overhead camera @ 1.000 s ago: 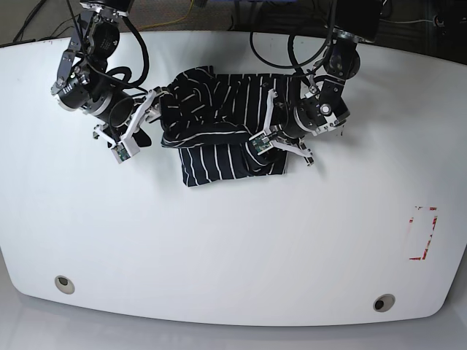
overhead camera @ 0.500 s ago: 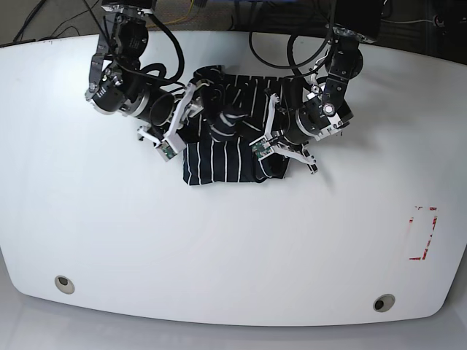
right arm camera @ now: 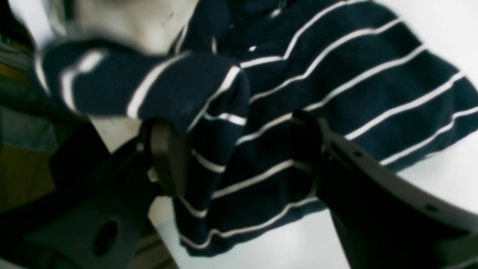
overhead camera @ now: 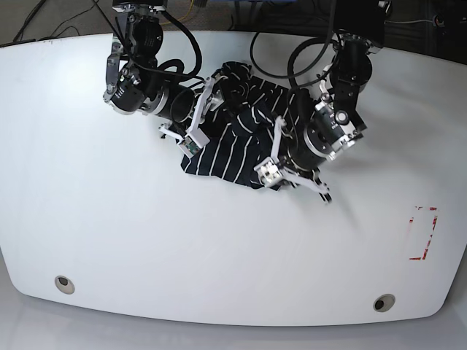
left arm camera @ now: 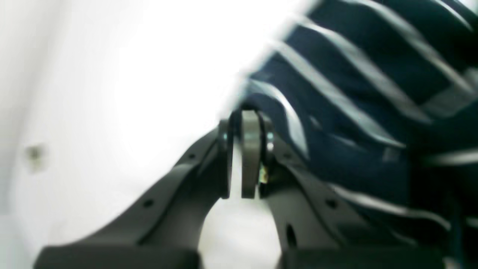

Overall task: Layout the t-shirt on the table in an organized manner, then fold the t-shirt properly
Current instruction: 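Grasp the folded shirt with the left gripper and lift it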

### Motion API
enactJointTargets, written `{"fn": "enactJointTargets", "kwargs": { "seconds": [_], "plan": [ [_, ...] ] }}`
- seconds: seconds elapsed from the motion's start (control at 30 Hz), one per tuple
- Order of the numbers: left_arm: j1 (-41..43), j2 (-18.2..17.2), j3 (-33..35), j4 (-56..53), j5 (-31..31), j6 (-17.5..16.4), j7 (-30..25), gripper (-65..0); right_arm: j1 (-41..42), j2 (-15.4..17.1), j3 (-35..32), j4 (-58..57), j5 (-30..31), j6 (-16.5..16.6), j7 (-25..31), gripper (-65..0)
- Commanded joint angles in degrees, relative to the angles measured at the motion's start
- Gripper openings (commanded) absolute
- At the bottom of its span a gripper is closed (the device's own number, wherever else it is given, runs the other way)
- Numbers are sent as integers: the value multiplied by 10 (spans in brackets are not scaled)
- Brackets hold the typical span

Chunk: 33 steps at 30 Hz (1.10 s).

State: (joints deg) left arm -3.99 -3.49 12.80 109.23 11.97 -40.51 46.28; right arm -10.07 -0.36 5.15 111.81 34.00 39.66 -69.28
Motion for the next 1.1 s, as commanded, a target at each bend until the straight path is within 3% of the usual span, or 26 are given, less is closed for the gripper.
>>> {"fn": "enactJointTargets", "kwargs": {
  "seconds": [0.0, 0.3, 0.57, 0.93, 1.07],
  "plan": [
    [-27, -1, -26, 15, -1, 5, -3, -619, 9, 0, -8, 9, -5, 3, 13, -256],
    [-64, -1, -77, 17, -1, 5, -3, -619, 32, -32, -42, 7, -49, 3, 15, -256],
    [-65, -2, -127, 20, -1, 5, -5, -619, 85, -86, -68, -57, -89, 3, 15, -256],
    [-73, -39, -138, 25, -4, 5, -6, -619, 127, -86, -42, -72, -92, 3, 15, -256],
    [-77, -30, -141, 25, -4, 5, -6, -619, 142, -54, -11, -72, -88, 3, 13, -256]
  ]
}}
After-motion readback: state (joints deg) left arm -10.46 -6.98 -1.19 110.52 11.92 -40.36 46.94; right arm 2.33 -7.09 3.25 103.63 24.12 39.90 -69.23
